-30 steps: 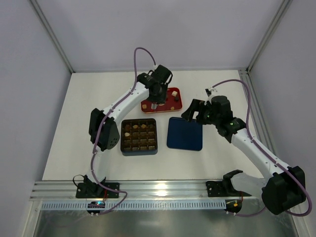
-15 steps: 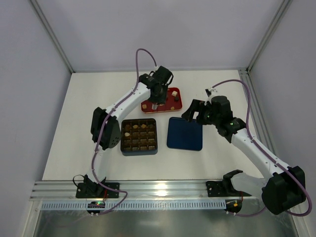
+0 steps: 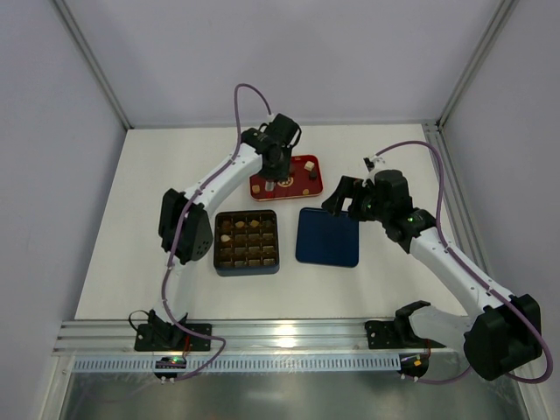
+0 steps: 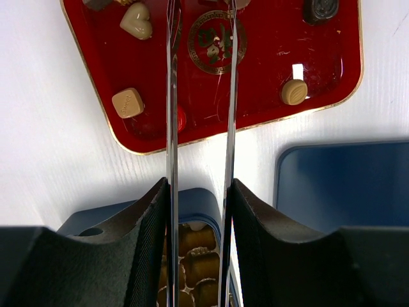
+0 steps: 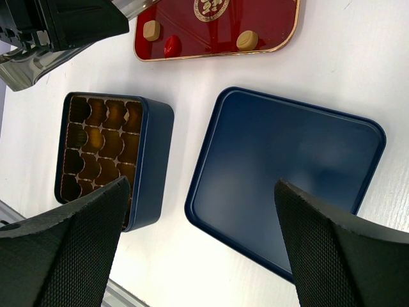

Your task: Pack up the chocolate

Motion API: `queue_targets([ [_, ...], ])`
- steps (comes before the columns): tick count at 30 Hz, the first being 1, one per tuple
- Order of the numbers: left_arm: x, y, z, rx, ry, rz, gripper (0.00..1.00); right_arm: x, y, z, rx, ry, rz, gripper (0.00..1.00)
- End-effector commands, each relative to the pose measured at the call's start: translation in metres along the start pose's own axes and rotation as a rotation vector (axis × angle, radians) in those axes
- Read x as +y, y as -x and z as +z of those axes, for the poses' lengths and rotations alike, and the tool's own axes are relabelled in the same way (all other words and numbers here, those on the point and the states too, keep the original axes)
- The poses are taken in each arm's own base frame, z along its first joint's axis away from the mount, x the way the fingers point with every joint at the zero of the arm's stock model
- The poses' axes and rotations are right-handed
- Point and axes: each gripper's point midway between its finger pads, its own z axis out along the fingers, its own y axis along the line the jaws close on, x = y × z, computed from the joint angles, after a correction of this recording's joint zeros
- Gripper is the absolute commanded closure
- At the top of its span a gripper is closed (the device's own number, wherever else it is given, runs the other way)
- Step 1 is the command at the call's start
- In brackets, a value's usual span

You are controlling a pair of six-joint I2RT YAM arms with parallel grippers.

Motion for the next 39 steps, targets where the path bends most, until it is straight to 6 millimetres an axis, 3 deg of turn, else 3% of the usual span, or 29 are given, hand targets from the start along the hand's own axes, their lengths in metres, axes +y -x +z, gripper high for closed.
queue_targets([
  [1, -0.003, 0.029, -0.006, -0.093, -0.017, -0.034, 0.58, 0.007, 0.012, -0.004, -0.043, 0.019, -0.024, 0.06],
  [26, 0.008, 0.026, 0.007, -0.071, 0.002, -0.047, 0.59, 0.005, 0.007, 0.001, -0.025, 0.017, -0.022, 0.06],
  [39, 0.002, 0.018, 0.016, -0.028, -0.025, -0.018, 0.62, 0.004, 0.006, 0.001, -0.023, 0.015, -0.019, 0.06],
])
